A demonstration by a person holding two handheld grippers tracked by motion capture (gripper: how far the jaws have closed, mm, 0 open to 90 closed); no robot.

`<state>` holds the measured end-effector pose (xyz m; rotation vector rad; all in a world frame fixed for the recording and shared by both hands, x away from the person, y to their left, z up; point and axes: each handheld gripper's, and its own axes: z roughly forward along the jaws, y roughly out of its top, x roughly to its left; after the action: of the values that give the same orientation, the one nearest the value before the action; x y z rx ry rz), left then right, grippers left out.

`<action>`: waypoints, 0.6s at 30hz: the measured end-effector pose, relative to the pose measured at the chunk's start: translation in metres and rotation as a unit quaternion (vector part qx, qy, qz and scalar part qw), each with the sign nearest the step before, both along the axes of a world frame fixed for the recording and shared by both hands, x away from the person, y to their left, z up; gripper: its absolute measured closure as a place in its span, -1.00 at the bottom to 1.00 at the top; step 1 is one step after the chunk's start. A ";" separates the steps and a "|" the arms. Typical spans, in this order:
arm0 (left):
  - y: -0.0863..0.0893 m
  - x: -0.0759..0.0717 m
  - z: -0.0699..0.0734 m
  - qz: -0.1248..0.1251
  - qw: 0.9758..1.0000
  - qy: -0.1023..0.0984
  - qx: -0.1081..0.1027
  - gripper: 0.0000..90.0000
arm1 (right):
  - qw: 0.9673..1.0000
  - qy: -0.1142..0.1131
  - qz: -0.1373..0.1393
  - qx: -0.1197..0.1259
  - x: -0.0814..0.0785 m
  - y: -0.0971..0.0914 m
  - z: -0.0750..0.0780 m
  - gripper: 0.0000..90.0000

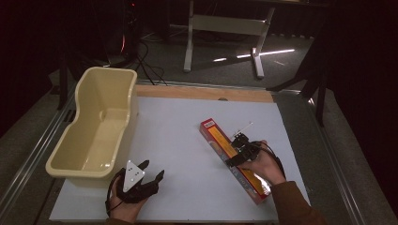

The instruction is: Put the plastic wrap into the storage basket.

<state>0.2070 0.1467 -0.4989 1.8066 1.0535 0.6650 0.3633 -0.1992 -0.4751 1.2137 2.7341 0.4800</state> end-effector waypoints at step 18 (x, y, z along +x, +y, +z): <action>0.000 0.000 0.001 0.000 1.000 -0.001 -0.002 -0.19 | 0.992 0.104 -0.022 -0.064 0.037 0.023 -0.016 -0.12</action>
<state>0.2068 0.1471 -0.4984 1.8026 1.0530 0.6653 0.4001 -0.1759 -0.4914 1.3583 2.8464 0.1778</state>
